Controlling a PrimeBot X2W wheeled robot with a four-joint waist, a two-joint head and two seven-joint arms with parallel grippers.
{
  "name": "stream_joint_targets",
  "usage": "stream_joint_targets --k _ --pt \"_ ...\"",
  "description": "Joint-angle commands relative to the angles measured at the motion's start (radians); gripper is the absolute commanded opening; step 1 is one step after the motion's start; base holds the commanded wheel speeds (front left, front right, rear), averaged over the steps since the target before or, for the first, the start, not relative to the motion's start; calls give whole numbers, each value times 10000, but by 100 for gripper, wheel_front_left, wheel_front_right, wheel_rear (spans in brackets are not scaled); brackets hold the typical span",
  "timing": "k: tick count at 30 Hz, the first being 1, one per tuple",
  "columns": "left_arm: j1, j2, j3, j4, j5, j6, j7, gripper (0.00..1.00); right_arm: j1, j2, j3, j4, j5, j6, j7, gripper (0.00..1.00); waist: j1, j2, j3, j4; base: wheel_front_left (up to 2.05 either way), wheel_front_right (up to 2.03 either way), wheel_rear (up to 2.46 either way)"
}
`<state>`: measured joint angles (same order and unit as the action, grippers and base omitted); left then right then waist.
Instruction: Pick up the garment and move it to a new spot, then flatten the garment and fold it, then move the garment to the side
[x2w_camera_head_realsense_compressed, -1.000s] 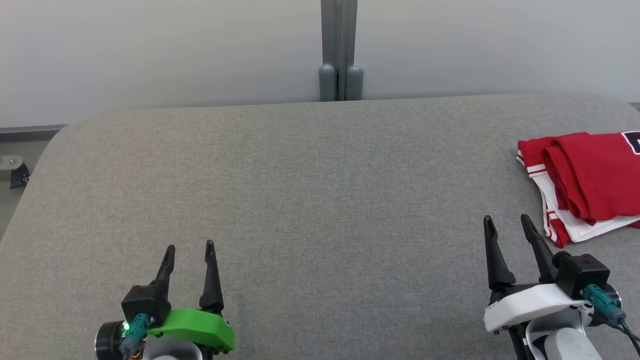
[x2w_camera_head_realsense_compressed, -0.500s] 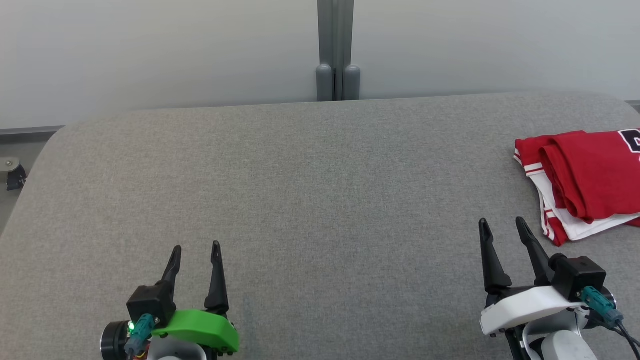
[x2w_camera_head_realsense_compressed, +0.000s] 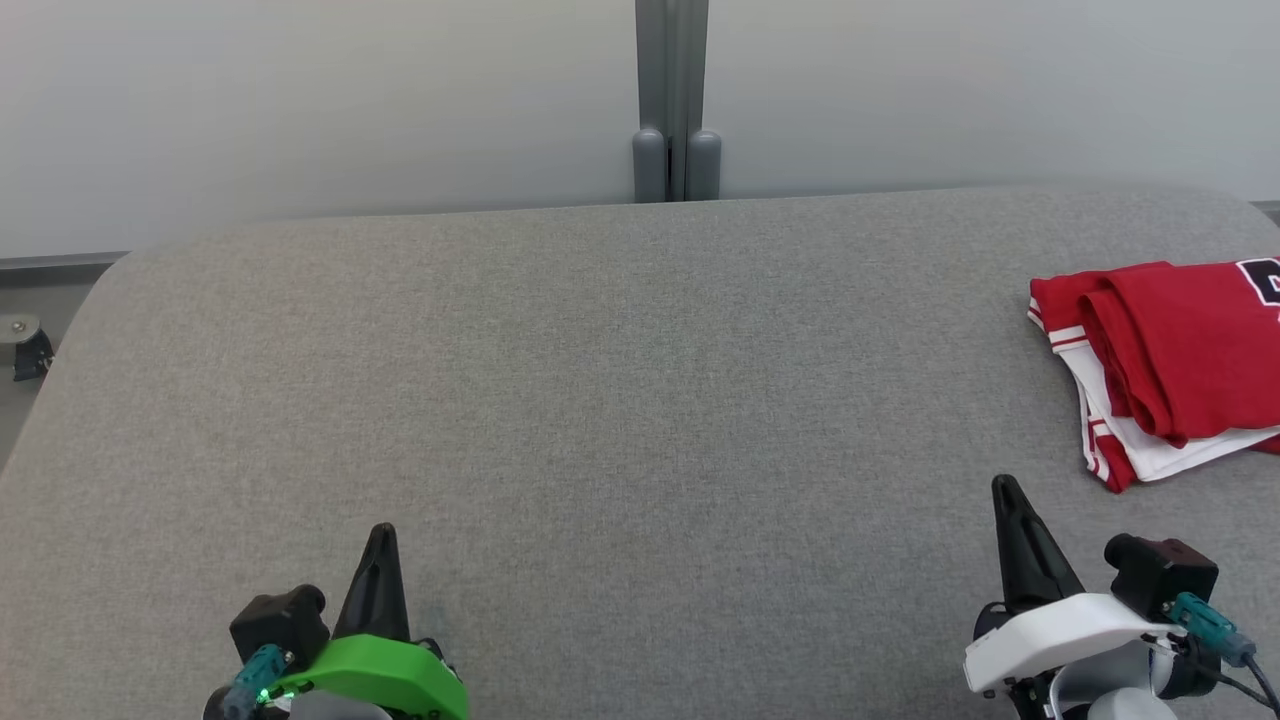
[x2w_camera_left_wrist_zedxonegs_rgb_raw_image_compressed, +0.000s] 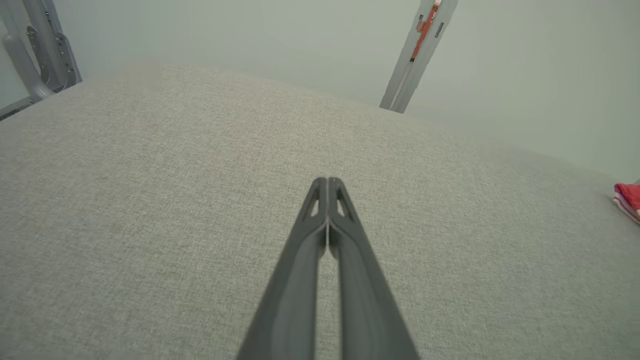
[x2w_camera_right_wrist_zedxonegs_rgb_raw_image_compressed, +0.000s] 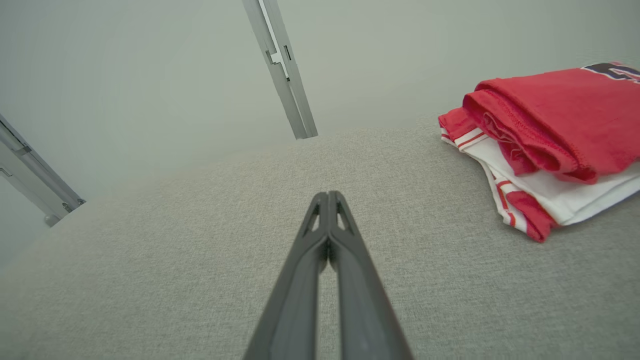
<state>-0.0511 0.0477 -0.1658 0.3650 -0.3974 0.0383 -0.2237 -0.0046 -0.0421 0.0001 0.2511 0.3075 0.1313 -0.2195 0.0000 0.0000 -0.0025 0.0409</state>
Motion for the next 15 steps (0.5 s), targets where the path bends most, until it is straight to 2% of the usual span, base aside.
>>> stream_joint_targets --k 1,15 --pt "-178 10 133 -209 -478 -86 92 0 -229 -31 -71 -151 496 -1 119 0 0 0 1 -6 0 0 0" --pt "-268 15 633 -415 -2669 -393 703 0 -401 -44 -275 -153 2849 -1 721 0 0 0 7 -54 0 0 0"
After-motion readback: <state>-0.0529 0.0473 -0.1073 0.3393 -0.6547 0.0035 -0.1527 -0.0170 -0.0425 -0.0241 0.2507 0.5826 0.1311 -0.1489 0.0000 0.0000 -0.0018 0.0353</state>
